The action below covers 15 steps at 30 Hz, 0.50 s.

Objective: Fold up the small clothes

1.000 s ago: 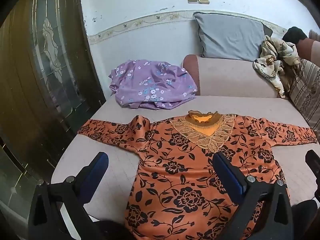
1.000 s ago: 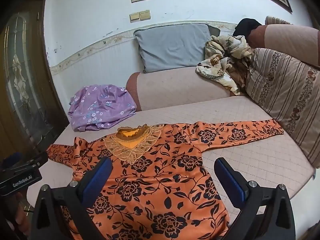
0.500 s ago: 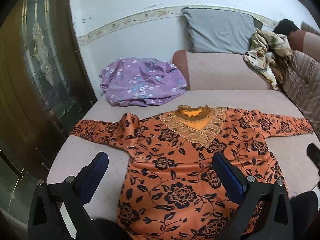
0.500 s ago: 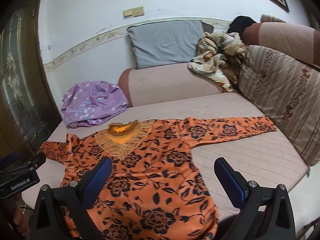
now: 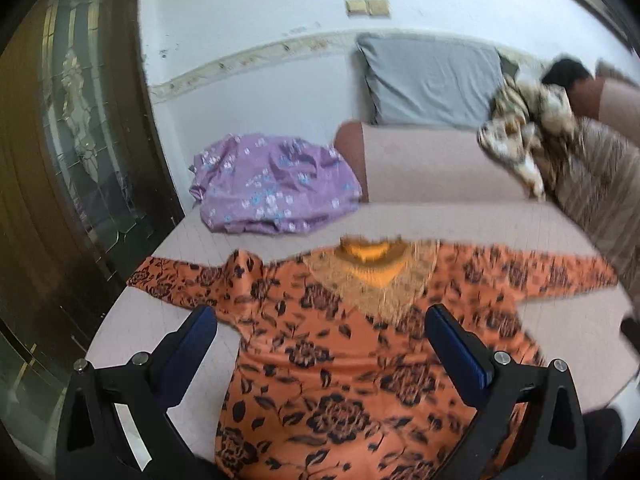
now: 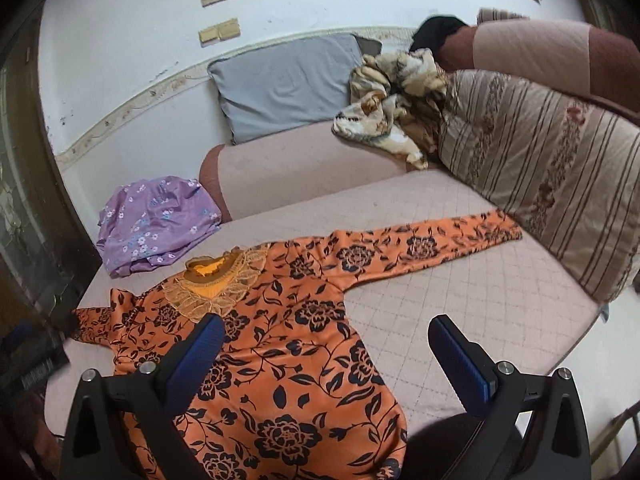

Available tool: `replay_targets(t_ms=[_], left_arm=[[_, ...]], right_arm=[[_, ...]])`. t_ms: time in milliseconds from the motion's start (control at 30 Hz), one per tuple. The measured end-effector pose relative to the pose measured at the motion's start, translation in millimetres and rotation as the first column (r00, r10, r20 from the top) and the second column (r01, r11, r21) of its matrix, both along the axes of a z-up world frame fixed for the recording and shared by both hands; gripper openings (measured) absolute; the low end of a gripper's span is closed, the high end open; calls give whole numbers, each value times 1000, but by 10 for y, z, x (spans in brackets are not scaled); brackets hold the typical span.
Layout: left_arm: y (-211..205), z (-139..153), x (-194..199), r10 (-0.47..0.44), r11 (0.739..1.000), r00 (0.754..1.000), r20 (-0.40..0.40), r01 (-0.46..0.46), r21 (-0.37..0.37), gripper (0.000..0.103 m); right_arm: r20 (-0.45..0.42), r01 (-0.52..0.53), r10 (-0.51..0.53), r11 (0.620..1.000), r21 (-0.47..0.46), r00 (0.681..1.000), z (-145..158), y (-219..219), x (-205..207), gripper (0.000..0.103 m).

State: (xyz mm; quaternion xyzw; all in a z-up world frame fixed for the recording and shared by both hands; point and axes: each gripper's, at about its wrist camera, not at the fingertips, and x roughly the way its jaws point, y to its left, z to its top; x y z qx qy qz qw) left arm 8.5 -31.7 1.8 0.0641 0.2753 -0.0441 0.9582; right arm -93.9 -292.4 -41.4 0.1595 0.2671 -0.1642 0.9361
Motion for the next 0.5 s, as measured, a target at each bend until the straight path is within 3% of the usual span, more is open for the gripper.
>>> replay_targets(t_ms=[167,500], left_arm=[[141,121,55,33,999,998,55,-31,-43,103],[451,-344,214,138,990,988,-63,-136,36,103]], right_arm=[[-12,-15,15,1000,-23,1000,-24,103,35,103],[-72,-89,90,996,18,993,-286,243,268,103]])
